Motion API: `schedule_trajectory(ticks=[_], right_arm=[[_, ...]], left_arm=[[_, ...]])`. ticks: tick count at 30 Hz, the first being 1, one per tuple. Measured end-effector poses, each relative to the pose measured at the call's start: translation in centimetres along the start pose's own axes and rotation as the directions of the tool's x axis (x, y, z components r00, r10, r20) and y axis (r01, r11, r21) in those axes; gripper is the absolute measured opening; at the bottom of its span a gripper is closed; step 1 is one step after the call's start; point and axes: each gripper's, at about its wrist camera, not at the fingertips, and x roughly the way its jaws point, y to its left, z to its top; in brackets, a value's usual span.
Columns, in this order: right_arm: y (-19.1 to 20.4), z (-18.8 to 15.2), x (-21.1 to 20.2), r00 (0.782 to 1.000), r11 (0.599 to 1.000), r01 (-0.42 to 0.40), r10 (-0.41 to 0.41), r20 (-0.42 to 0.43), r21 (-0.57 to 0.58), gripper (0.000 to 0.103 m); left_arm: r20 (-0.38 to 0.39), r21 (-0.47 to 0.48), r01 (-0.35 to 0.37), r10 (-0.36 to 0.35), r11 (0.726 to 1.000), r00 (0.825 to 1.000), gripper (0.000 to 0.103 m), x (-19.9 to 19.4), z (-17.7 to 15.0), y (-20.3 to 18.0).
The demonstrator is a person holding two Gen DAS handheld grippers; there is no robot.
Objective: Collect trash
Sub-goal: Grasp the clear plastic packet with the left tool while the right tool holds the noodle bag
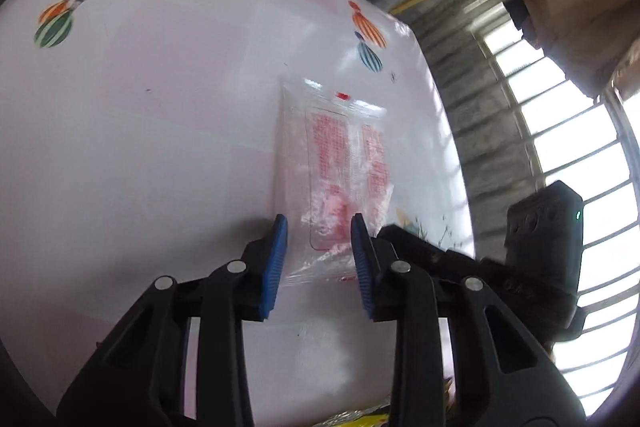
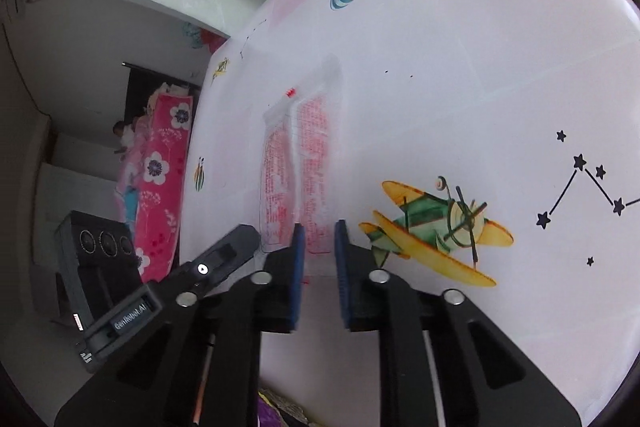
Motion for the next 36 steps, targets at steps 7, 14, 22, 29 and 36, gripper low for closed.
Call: schedule_trajectory(ticks=[7, 14, 22, 29, 36], right_arm=[[1.0, -1.2, -2.6, 0.997, 0.997, -0.069, 0.070, 0.018, -0.026, 0.008], [3.5, -5.1, -6.9, 0.987, 0.984, -0.159, 0.161, 0.011, -0.086, 0.007], [5.2, -15.8, -10.6, 0.981, 0.961, -0.196, 0.192, -0.039, -0.194, 0.007], [2.9, -23.1, -8.8, 0.978, 0.960, -0.181, 0.154, -0.137, -0.212, 0.005], [2.0, -25.9, -7.3, 0.975, 0.951, -0.130, 0.071, -0.210, -0.282, 0.004]], left_arm=[[0.023, -0.002, 0.094, -0.094, 0.996, 0.995, 0.019, -3.4, -1.7, -0.8], [0.081, 0.115, 0.149, -0.159, 0.982, 0.984, 0.019, -11.0, -6.3, -3.8], [0.076, 0.144, 0.249, -0.261, 0.958, 0.962, 0.019, -18.8, -17.9, -1.9], [0.011, 0.026, 0.321, -0.321, 0.947, 0.947, 0.026, -17.8, -24.7, 1.8], [0.066, 0.000, 0.312, -0.311, 0.950, 0.948, 0.025, -16.9, -26.7, 3.6]])
